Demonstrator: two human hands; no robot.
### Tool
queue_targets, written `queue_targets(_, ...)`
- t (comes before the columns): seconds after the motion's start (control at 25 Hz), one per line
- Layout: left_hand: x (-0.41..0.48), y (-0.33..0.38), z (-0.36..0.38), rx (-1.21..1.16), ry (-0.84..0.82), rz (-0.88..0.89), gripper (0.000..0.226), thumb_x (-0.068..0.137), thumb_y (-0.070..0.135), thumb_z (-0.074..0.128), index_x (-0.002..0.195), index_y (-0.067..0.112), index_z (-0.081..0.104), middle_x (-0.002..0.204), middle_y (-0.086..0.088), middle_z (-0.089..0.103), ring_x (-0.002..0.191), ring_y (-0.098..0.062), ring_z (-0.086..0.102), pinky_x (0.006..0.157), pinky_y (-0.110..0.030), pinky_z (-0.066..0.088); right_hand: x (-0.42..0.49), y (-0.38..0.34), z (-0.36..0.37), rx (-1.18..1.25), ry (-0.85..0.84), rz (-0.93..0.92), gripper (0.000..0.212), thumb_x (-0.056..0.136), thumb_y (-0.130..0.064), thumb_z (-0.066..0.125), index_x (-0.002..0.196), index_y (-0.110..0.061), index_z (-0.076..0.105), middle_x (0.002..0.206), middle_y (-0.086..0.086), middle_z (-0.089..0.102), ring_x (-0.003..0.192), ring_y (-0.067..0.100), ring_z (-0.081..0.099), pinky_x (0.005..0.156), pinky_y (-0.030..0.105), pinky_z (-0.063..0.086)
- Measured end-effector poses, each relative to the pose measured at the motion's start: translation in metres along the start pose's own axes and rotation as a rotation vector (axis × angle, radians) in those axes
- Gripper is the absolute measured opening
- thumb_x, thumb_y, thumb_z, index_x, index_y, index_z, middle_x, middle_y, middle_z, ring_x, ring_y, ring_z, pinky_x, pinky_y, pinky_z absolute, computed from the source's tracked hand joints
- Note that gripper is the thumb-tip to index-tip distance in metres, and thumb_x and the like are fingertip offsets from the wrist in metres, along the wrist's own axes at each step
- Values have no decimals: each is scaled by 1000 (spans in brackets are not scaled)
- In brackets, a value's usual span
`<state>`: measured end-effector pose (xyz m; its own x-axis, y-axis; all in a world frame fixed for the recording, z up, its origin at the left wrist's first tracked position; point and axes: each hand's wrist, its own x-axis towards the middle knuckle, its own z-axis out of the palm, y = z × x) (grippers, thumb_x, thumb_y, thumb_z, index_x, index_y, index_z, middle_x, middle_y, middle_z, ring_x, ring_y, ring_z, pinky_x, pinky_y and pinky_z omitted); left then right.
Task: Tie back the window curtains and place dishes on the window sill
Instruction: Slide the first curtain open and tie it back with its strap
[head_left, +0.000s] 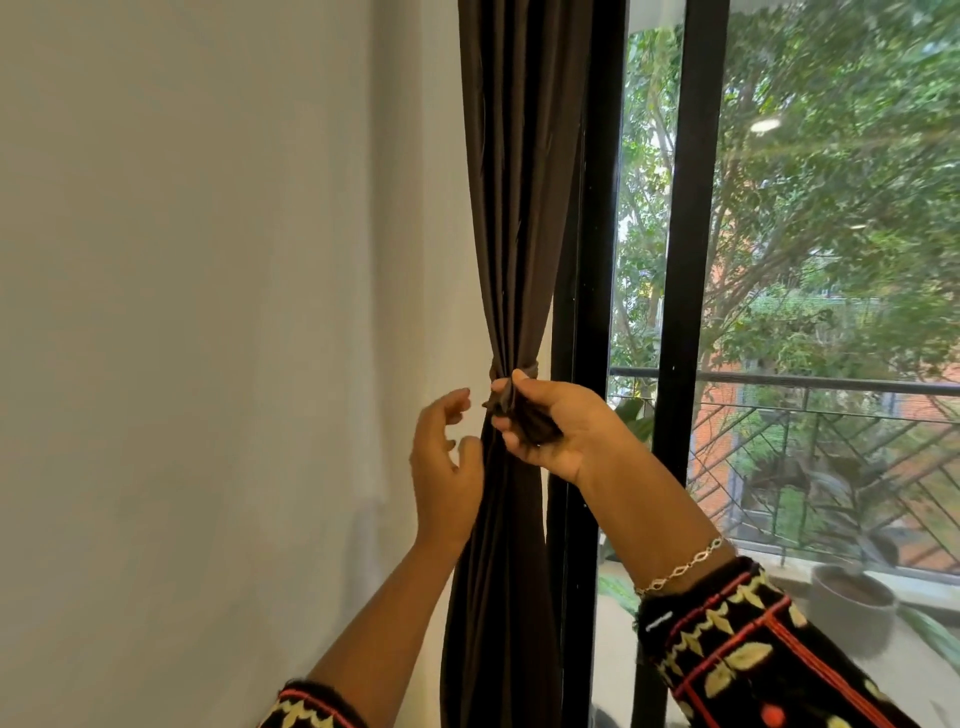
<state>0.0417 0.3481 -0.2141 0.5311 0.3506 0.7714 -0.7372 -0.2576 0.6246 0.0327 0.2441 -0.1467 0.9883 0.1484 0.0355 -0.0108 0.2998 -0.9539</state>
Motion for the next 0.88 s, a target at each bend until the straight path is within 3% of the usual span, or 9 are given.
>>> queue_targets(0.08,15,8,-2,53,26,86,19,88,12,48,103,21,54,98,8,59,89,2,55,75,-10,47,9,3,-2,-180,63,-99,29,93,-26,53,71,-15,67,62,0,60,51,9,53,45,20,43)
queue_targets(0.2,43,19,4,231,-259,167,14,88,33,57,97,23,57,91,13,56,76,3,54,65,-2,43,23,4,-3,-311,130,-176,25,91,-27,55,70,-16,65,65,-1,58,56,10,51,51,21,41)
queue_targets(0.4,65,8,7,442,-432,195,28,84,21,64,110,13,63,97,2,54,75,-2,48,67,-4,37,38,3,-7,-380,108,-203,22,91,-27,56,75,-15,66,66,0,59,58,10,53,54,22,41)
queue_targets(0.52,78,7,8,541,-543,249,28,89,11,55,116,10,62,106,-9,57,90,-17,54,77,-18,41,41,5,-9,-421,72,-248,24,93,-21,53,73,-14,64,67,0,61,59,10,55,55,21,43)
queue_targets(0.64,85,4,12,566,-601,250,29,93,7,45,117,8,61,112,-11,55,98,-21,55,81,-22,41,40,13,-14,-443,20,-342,24,95,-8,46,78,-15,62,70,0,62,56,6,57,51,17,46)
queue_targets(0.76,86,-5,14,561,-621,257,27,94,6,44,115,9,60,114,-10,54,99,-22,55,84,-25,44,37,32,-18,-508,141,-507,19,94,-2,46,88,-18,54,71,2,64,52,9,57,49,18,46)
queue_targets(0.88,84,-17,15,525,-605,264,26,94,6,44,114,9,60,112,-9,53,94,-19,55,81,-22,44,33,45,-19,-813,356,-696,15,90,-5,55,100,-13,61,75,0,66,63,9,62,58,16,49)
